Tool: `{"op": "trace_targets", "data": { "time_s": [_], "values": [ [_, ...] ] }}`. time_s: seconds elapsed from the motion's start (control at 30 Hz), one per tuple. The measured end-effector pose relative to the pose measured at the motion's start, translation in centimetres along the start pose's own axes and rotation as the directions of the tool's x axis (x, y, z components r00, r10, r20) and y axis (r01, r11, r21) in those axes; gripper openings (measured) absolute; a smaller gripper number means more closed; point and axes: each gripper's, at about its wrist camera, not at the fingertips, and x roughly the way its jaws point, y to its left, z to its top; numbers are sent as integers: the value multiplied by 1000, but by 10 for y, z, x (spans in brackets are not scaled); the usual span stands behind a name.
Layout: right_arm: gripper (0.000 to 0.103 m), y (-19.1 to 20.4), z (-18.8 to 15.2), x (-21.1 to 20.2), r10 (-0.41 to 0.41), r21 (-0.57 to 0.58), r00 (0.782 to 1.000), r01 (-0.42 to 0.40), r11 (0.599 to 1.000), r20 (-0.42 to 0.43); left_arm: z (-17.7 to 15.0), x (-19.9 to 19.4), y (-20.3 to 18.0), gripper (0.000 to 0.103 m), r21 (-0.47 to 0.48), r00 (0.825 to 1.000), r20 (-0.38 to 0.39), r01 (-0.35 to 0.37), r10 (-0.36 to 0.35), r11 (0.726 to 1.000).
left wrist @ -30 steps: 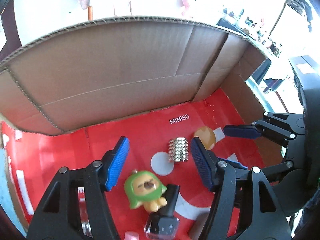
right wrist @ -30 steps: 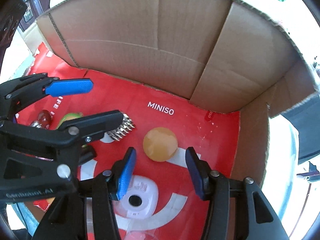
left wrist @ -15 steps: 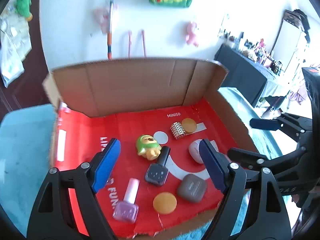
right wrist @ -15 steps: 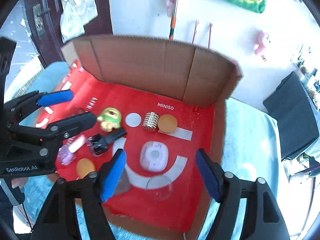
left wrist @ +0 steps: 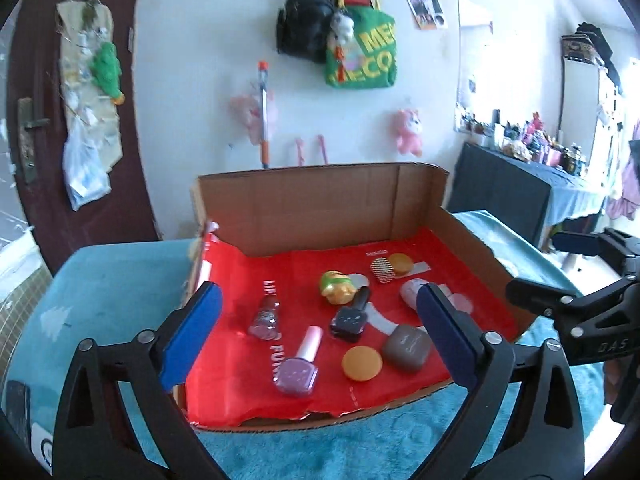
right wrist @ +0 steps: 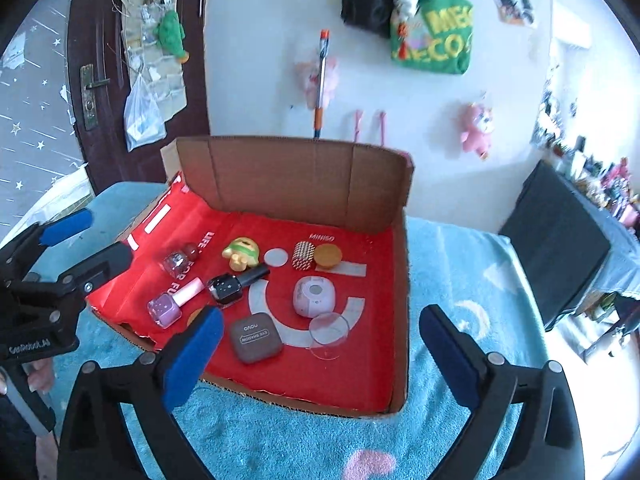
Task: Organize rigid objects
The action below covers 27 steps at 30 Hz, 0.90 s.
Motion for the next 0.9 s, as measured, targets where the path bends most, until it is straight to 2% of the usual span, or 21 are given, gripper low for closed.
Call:
{"op": "trace_targets", "data": {
  "time_s": [0.2,0.47,0.67,0.9],
  "values": [
    [103,6,-17,0,-64,16,993,63,998,96,-24,16,10,102,-27,999,3,-54,54,998],
    [103,17,-34,42,-102,3,988,103,995,113,-39,51,15,102,-30,998,-40,-43,42,999],
    [103,12,-38,64,-95,19,991,93,995,96,-46,64,8,102,-38,998,-64,-15,13,999],
    [103,9,-43,67,-64,50,991,58,997,119,-49,67,9,102,-41,997,-71,-33,30,999]
  ]
}}
